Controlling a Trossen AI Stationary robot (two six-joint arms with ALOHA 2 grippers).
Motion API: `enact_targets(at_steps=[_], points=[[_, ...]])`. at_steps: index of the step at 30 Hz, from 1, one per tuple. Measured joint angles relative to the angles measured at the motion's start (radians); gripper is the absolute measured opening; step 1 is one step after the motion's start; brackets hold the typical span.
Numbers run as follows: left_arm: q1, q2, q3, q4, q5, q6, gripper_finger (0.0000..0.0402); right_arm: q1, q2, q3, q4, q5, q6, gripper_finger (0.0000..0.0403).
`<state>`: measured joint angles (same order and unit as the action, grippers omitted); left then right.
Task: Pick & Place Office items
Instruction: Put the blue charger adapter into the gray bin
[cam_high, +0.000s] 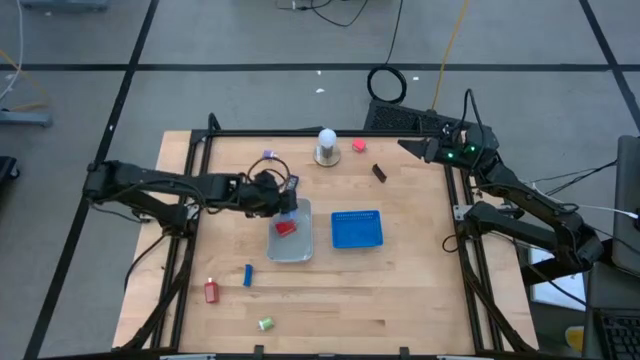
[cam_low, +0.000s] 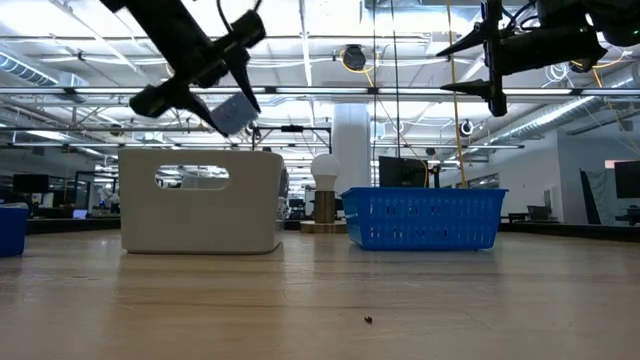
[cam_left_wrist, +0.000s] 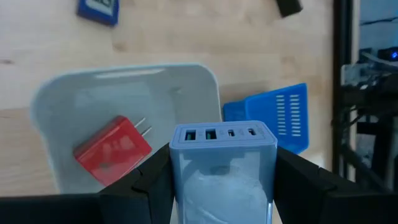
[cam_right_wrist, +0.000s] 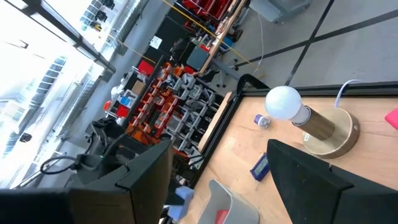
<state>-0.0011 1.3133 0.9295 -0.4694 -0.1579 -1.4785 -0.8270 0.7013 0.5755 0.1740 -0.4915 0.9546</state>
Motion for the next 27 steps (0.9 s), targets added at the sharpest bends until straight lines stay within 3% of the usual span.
enact_targets(at_steps=[13, 27], points=[[-0.001, 0.185, 0.0, 0.083, 0.049, -0.02, 0.0209, 0.047, 0.0, 0.0, -0.001, 0.001, -0.001, 0.0256], [0.028, 0.238, 0.0, 0.08, 0.011, -0.033, 0.0209, 0.11, 0.0, 0.0, 0.001, 0.049, 0.001, 0.0256]])
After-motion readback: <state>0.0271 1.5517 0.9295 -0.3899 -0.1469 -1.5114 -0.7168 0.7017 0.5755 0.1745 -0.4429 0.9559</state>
